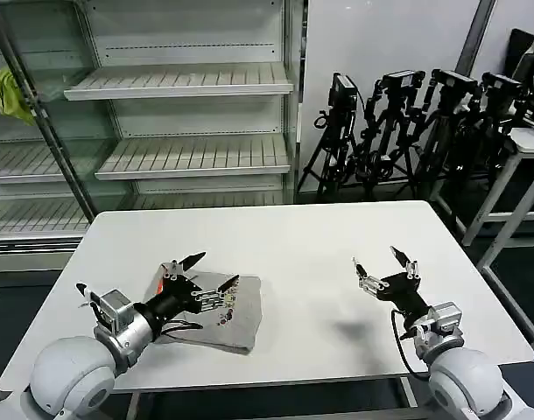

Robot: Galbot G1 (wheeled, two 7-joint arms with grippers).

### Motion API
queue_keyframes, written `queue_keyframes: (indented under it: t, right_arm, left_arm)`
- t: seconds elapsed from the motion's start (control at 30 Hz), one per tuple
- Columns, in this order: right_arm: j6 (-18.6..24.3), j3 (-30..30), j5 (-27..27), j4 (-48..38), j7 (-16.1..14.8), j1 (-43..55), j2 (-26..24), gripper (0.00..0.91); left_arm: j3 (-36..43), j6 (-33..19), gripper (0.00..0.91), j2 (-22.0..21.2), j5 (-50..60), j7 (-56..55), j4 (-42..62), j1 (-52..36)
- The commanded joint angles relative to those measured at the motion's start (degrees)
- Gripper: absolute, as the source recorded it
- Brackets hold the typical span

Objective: Fold and organize the clothes.

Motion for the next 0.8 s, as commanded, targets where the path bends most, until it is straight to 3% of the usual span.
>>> queue_keyframes:
  t: [0.03,0.17,0.23,0.4,0.57,0.8]
  right_arm:
    - [-1.76,-3.98,4.21,1.18,1.38,1.67,0.38,0.907]
    - [-5.07,-9.14,11.94,3.6,4.23,3.79,0.76,0.907]
    - [-5.45,-14.8,15.91,3.56,6.12,7.01,1.12,0.907]
    - [-6.54,-24.64,23.0,4.18,8.6,12.64,2.86,0.907]
    - [-6.53,-31.77,24.3,3.97,9.43,13.58,5.38,0.907]
    - [-6.55,-35.84,25.15,1.82,9.74,15.52,8.68,0.907]
  left_arm:
    - [-4.32,-0.76,0.907,0.96,-0.53,-0.04,-2.02,2.36]
    - [-11.67,-0.93,0.907,3.78,1.53,0.16,-2.65,7.48]
    - [-15.45,-0.99,0.907,5.32,3.36,-0.06,-3.18,10.48]
    - [-24.93,-0.5,0.907,5.23,5.53,-0.27,-4.09,16.99]
    - [-30.55,0.22,0.907,3.89,12.77,0.0,-1.83,22.08]
    - [-35.36,0.98,0.907,1.88,13.9,-0.1,-2.62,26.23]
